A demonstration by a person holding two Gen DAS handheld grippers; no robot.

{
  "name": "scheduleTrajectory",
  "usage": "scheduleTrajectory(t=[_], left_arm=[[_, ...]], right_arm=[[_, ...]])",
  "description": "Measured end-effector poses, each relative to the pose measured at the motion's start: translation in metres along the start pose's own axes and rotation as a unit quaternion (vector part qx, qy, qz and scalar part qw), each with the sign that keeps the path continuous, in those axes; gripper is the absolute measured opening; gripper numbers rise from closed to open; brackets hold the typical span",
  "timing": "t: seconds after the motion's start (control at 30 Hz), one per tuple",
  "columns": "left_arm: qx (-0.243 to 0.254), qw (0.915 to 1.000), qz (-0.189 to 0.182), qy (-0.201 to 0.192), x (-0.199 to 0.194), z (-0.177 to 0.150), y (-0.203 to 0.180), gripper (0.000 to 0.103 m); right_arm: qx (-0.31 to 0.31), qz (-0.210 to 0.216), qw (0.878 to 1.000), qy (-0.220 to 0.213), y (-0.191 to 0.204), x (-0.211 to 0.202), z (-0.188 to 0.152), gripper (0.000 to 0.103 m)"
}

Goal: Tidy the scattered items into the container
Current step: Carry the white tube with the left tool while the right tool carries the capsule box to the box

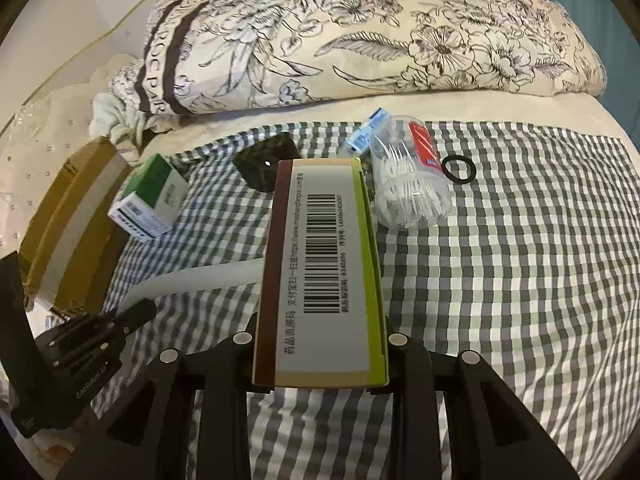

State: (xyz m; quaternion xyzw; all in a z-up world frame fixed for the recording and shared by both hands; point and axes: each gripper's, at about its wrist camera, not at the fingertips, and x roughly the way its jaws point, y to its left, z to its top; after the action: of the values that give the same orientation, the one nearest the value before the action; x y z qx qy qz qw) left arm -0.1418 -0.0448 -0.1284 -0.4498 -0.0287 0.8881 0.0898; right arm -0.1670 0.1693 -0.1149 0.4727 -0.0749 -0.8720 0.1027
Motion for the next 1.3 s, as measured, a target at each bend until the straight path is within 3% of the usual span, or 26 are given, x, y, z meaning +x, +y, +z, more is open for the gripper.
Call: scheduleTrajectory(t=[0.43,0.8,1.03,1.3], left_arm=[[-0.002,0.9994,0.032,-0.013,-0.073,0.005,-0.021,0.009],[-0.002,0.9978,0.051,-0.041,-0.133,0.008,-0.025,0.009],[0.012,0.9955,0.078,-0.053,-0.166,0.019,-0.012,0.009],[0.004,0.9930,0.092,-0.074,-0.197,0.036,0.021,0.009]], right_arm=[[-0.034,-0.035,0.999,-0.025,0.037,-0.065,-0.017,0.029],[-0.049,-0.033,0.996,-0.059,0.070,-0.125,-0.029,0.029],[-0.050,-0.011,0.995,-0.084,0.095,-0.154,-0.024,0.029],[-0.072,0.018,0.993,-0.094,0.137,-0.159,-0.006,0.029]])
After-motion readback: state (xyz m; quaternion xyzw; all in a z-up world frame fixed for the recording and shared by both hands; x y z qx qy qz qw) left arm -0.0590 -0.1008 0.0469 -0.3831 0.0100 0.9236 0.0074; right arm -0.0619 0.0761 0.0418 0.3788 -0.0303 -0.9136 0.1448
